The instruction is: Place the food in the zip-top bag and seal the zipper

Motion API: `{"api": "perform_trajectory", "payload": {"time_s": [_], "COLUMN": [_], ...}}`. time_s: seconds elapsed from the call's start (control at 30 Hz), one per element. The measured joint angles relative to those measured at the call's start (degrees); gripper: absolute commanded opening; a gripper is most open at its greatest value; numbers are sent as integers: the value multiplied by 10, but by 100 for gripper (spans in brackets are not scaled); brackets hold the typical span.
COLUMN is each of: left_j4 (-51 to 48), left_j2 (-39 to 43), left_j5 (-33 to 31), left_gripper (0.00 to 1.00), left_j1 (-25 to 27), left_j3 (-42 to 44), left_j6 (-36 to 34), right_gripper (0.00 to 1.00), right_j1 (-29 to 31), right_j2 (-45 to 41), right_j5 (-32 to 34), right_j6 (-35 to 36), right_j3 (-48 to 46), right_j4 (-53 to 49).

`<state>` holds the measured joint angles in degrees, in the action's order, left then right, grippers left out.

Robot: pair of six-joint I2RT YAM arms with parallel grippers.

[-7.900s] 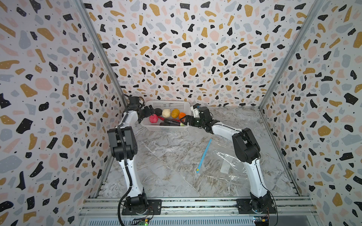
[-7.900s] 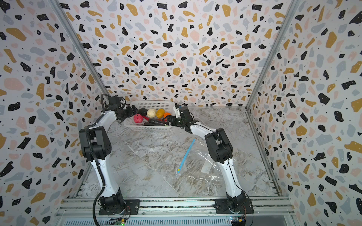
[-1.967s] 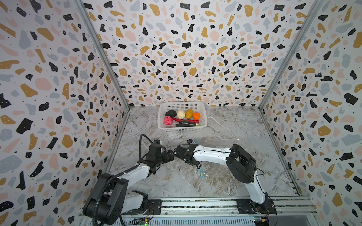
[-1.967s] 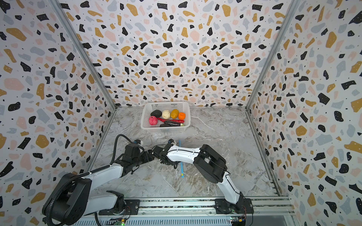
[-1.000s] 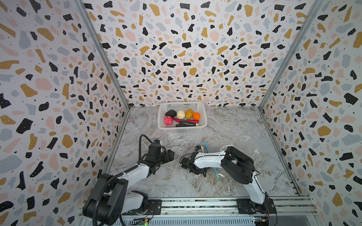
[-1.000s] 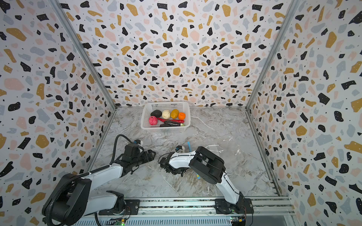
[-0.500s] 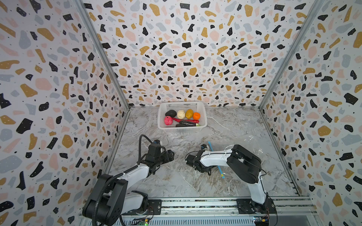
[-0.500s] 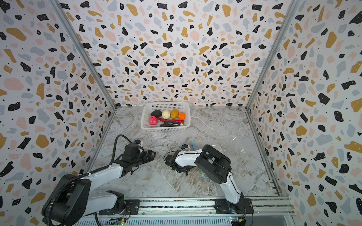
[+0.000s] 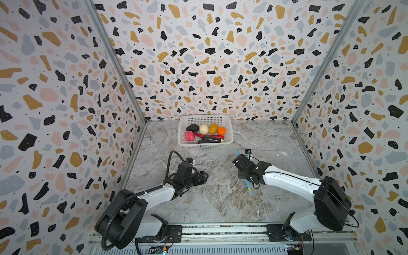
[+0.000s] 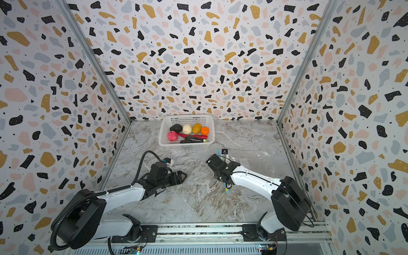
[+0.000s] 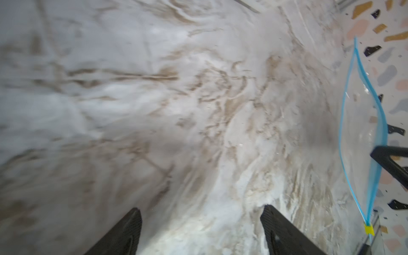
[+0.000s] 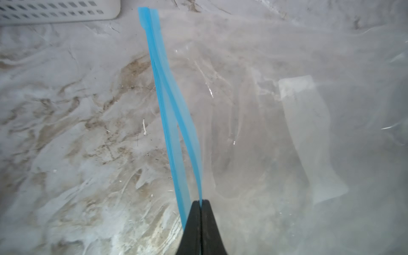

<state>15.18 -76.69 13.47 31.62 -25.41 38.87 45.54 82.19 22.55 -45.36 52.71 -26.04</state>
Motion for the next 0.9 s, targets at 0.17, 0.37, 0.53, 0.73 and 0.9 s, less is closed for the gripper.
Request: {"api": "perform_trajectory", "payload": {"time_s": [0.17,0.37,0.53,0.73,0.9], "left_j4": [73,152,179,196,188], "left_j2": [-46,-131,-187,-239,-266], "left_j5": [20,52,71,85,95], "left_gripper": [85,77,71,56,35], "left_j1": [77,124,131,131,125], "left_j3": [-54,-126,-163,-195,-227], "left_j6": [10,20,27,33,25], "right_gripper": [0,0,0,0,0], "right_j1": [-36,-73,-85,-88,-88], "right_j2": [-42,-77,-95,-113,-118], "right_j5": [-105,-190,-229,-252,-263], "right_j6": [0,-2,-2,-2,-2], "right_j3": [-47,-78,-78,-78,-80], "right_j4": [74,127,150,161,162]}}
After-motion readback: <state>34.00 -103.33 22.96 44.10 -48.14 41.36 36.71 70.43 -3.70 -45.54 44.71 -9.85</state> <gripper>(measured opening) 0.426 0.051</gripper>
